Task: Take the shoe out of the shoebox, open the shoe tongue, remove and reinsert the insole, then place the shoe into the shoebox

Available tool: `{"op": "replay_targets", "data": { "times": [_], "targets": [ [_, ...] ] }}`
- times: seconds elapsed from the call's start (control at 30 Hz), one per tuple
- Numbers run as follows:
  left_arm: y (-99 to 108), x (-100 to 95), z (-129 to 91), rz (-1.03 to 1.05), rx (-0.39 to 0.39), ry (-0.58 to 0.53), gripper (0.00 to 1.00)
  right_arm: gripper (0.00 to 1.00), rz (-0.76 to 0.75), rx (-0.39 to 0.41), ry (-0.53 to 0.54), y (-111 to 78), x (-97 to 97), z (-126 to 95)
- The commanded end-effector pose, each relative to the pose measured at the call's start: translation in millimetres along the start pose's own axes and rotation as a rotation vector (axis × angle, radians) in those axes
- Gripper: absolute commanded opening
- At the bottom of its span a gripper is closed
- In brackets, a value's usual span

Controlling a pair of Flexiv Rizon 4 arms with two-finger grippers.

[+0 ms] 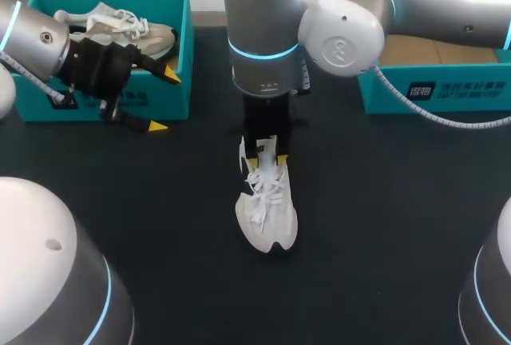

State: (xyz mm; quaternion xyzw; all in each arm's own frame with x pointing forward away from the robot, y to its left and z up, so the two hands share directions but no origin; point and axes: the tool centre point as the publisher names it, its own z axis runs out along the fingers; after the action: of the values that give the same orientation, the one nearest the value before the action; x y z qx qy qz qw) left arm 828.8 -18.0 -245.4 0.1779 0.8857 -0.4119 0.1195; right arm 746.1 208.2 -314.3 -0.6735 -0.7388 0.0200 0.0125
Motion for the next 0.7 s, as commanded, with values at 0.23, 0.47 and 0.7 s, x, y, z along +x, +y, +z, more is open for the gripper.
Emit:
{"op": "replay_targets", "data": {
  "times": [0.23, 0.47, 0.7],
  "targets": [
    [-0.2, 0.3, -0.1, 0.000, -0.002, 0.001, 1.00, 0.35, 0.004, -0.026, -0.039, 3.6, -14.9, -6.7],
    [-0.2, 0.3, -0.1, 0.000, -0.002, 0.001, 1.00, 0.31, -0.026, -0.066, -0.017, 16.0, -10.4, -7.3],
    [-0.2, 0.3, -0.1, 0.000, -0.002, 0.001, 1.00, 0.29, -0.070, -0.067, 0.022, 34.1, -4.5, 12.0]
  ]
}}
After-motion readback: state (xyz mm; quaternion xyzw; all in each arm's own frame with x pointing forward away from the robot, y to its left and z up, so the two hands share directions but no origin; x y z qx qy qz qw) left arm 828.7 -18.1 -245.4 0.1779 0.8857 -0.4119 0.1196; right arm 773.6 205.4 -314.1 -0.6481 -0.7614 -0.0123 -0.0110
